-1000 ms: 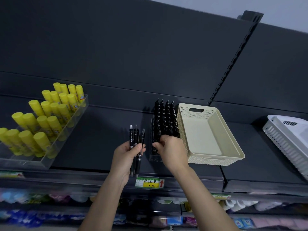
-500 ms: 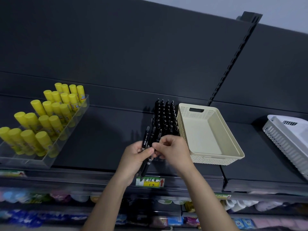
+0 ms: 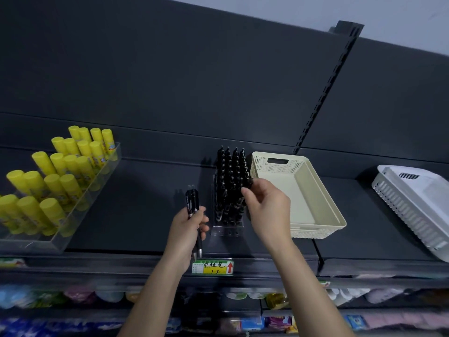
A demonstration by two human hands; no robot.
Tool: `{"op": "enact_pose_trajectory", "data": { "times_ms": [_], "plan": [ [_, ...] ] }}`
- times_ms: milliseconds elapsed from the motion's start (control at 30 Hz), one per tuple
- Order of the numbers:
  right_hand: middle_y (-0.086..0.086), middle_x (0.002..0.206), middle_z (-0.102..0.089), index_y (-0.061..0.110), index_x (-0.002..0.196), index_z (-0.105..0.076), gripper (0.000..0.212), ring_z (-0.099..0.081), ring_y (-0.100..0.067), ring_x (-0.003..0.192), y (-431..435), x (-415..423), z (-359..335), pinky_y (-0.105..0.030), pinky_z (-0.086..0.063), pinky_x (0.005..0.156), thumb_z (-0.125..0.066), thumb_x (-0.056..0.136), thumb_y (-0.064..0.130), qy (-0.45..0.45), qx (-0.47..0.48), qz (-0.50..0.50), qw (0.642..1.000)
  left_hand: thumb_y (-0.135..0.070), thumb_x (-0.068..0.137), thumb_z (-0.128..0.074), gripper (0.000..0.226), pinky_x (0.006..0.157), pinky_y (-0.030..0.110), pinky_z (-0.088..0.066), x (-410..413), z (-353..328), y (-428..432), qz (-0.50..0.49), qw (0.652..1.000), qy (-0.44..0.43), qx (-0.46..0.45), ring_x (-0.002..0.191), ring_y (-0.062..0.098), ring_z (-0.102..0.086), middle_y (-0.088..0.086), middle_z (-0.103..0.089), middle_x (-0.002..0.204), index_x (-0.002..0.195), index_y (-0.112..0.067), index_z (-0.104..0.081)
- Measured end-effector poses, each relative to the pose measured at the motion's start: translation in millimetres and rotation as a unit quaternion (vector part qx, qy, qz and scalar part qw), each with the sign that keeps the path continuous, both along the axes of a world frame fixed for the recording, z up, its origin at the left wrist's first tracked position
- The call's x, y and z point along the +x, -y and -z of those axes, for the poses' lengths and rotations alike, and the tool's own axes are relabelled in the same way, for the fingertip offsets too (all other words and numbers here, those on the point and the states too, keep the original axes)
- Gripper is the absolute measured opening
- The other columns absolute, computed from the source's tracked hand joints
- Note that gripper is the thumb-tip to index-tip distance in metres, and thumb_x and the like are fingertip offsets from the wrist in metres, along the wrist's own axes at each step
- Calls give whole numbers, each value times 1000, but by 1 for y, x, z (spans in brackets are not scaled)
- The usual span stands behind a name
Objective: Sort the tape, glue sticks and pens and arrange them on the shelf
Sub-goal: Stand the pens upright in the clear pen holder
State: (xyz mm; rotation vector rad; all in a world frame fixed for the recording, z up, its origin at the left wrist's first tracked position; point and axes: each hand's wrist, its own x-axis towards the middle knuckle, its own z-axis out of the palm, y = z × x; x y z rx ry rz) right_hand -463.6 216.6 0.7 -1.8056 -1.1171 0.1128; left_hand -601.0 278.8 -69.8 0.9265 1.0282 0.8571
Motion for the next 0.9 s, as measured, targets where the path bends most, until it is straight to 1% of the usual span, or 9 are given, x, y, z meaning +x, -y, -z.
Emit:
{"op": "enact_pose_trajectory", "data": {
  "times_ms": [100,233,333,433,500,567,700,800,900],
  "plan": [
    [9,72,-63,11,97,-68,12,-56,-1,63,-3,-2,7,-1,-37,61,-66,87,17,20,-15,-4,1000,-5,95,-51,20,62,26,-49,0,1,-2,1,1000,2,1,65,10,-55,3,-57,76,106,-16,-64],
    [10,70,-61,11,95,-69,11,-56,-3,62,-7,-4,8,1,-37,60,-68,86,18,28,-5,4,1000,-7,96,-53,22,69,24,-53,-7,3,-1,11,1000,2,23,73,10,-58,2,-60,80,109,-18,-66],
    [4,67,-62,11,85,-66,8,-56,-15,62,-9,-5,12,-15,-39,57,-67,86,18,66,-36,-11,997,-8,95,-55,17,69,22,-53,-11,5,0,23,999,2,34,77,11,-63,3,-65,85,104,-17,-67],
    [4,64,-56,18,75,-55,17,-51,-17,61,-10,-7,19,-30,-42,57,-66,87,21,89,-82,-11,993,-9,95,-56,11,64,19,-53,-14,5,1,20,999,7,41,76,11,-70,6,-71,89,99,-11,-66],
    [2,66,-58,19,75,-54,17,-53,-20,63,-10,-10,24,-34,-48,59,-63,89,24,100,-116,-11,988,-9,96,-55,10,63,18,-54,-16,5,1,12,999,16,40,77,13,-71,7,-72,89,100,-9,-64],
    [-4,71,-64,13,84,-61,16,-57,-24,66,-9,-12,28,-37,-51,61,-61,91,27,107,-129,-14,986,-9,96,-54,10,63,18,-54,-17,5,1,6,999,22,40,79,14,-72,6,-73,88,101,-8,-63],
    [-3,69,-61,11,89,-64,18,-54,-22,65,-9,-10,30,-31,-44,58,-61,91,30,105,-124,-19,987,-9,95,-55,10,65,19,-54,-19,5,1,3,998,23,51,84,16,-72,6,-73,91,101,-12,-63],
    [-1,84,-68,10,101,-66,23,-62,-17,78,-4,-7,29,-28,-49,69,-67,86,28,62,-93,-11,994,-10,94,-58,13,70,21,-53,-18,3,2,7,997,14,81,87,14,-72,-2,-72,88,100,-19,-65],
    [13,77,-63,18,94,-64,17,-59,-1,71,3,-9,24,-7,-43,65,-72,82,26,3,-39,-8,999,-12,93,-60,15,72,22,-53,-18,-1,3,32,993,18,109,86,14,-71,-8,-73,85,101,-23,-66]
  ]
}}
